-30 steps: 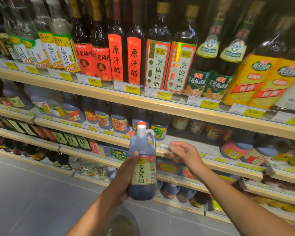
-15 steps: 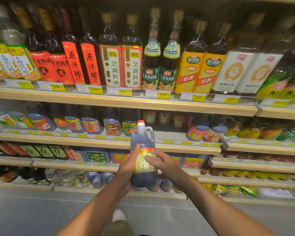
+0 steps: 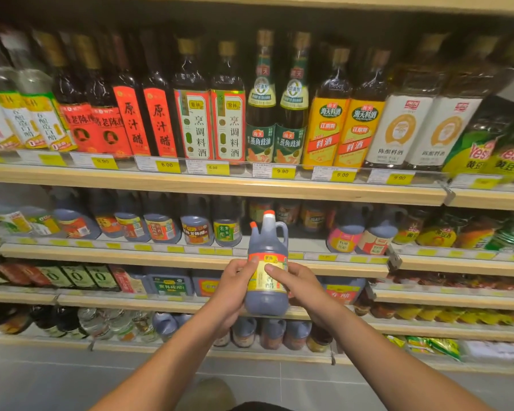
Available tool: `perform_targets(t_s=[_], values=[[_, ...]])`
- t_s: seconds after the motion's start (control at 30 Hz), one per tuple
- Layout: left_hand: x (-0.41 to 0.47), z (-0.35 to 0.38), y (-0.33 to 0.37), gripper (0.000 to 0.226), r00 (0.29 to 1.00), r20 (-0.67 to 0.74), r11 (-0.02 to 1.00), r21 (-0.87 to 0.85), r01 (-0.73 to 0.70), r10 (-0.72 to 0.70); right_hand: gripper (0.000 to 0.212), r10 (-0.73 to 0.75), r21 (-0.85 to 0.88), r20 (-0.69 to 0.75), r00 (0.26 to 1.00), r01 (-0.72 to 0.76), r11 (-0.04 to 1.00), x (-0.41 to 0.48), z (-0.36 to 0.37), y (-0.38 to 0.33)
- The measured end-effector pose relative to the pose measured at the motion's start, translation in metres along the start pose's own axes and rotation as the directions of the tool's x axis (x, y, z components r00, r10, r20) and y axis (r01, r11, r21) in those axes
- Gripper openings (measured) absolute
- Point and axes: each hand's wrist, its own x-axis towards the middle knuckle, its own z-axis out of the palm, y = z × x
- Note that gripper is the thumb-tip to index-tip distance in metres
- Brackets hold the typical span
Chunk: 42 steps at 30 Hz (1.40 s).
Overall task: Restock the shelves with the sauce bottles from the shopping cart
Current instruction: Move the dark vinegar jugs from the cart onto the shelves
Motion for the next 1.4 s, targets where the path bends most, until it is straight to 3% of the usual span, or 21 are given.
perform_targets(t_s=[0.23, 0.4, 0.57, 0.67, 0.77, 0.87, 1.07, 1.2, 1.3, 1.4], values=[[0.031, 0.002, 0.015, 0.022, 0.998, 0.062, 0.978, 0.207, -0.041, 0.028, 0.034, -0.025, 0.022, -0.032, 0.999, 0.026, 0.999, 0.047, -0.019, -0.006], [0.058, 0.0, 0.031, 0.015, 0.995, -0.01, 0.95, 0.3, -0.091, 0.099, 0.045, -0.053, -0.07, -0.053, 0.997, 0.05, 0.996, 0.087, -0.029, -0.014], [0.091, -0.006, 0.043, 0.04, 0.996, 0.033, 0.931, 0.354, -0.093, 0.087, 0.046, -0.062, -0.1, -0.107, 0.992, 0.051, 0.994, 0.125, -0.032, -0.025], [0.109, -0.006, 0.048, 0.052, 0.994, 0.074, 0.924, 0.368, -0.107, 0.086, 0.046, -0.084, -0.244, -0.18, 0.98, 0.039, 0.969, 0.145, -0.03, -0.031], [0.123, -0.007, 0.052, 0.049, 0.992, 0.068, 0.913, 0.389, -0.12, 0.102, 0.038, -0.103, -0.449, -0.22, 0.97, -0.007, 0.894, 0.16, -0.024, -0.04], [0.143, -0.015, 0.044, 0.05, 0.996, 0.068, 0.908, 0.412, -0.078, 0.055, 0.052, -0.084, -0.543, -0.265, 0.961, -0.077, 0.836, 0.175, -0.017, -0.038], [0.164, -0.024, 0.032, 0.055, 0.997, 0.083, 0.913, 0.407, -0.039, 0.006, 0.052, -0.108, -0.524, -0.267, 0.958, -0.05, 0.85, 0.199, -0.011, -0.014], [0.169, -0.031, 0.02, 0.058, 0.994, 0.104, 0.894, 0.448, -0.03, -0.019, 0.044, -0.094, -0.501, -0.211, 0.973, -0.025, 0.865, 0.207, -0.013, 0.001], [0.165, -0.038, 0.015, 0.061, 0.992, 0.127, 0.891, 0.452, -0.041, -0.019, 0.024, -0.137, -0.536, -0.159, 0.978, 0.031, 0.844, 0.205, -0.017, 0.009], [0.161, -0.042, 0.017, 0.065, 0.991, 0.124, 0.877, 0.479, -0.015, -0.051, 0.027, -0.167, -0.528, -0.142, 0.976, 0.068, 0.847, 0.199, -0.017, 0.007]])
